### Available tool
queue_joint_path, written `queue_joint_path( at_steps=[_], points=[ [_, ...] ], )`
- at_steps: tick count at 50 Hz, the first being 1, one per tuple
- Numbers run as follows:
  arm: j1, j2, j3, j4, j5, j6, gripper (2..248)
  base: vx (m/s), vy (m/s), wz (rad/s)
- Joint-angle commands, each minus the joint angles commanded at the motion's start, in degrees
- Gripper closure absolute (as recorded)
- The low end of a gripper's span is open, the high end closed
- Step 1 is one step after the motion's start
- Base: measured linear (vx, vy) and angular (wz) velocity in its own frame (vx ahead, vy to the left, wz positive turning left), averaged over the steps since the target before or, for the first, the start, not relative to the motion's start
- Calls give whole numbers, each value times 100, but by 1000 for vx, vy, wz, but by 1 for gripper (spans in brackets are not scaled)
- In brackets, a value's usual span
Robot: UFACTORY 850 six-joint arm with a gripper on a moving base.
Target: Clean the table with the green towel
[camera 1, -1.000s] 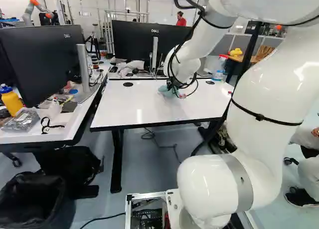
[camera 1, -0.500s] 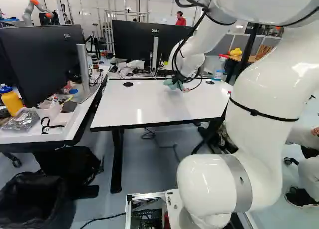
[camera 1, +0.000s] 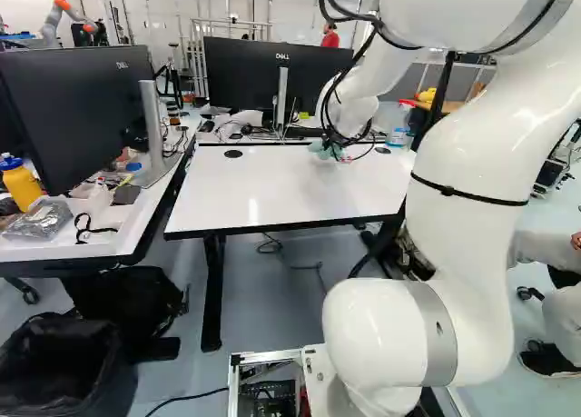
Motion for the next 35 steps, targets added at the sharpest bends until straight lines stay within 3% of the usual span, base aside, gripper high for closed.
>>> queue_joint_path(
  at_steps=[35],
  points=[
    [-381,-828,-990,0,0,0,190,0,0,0]
  ],
)
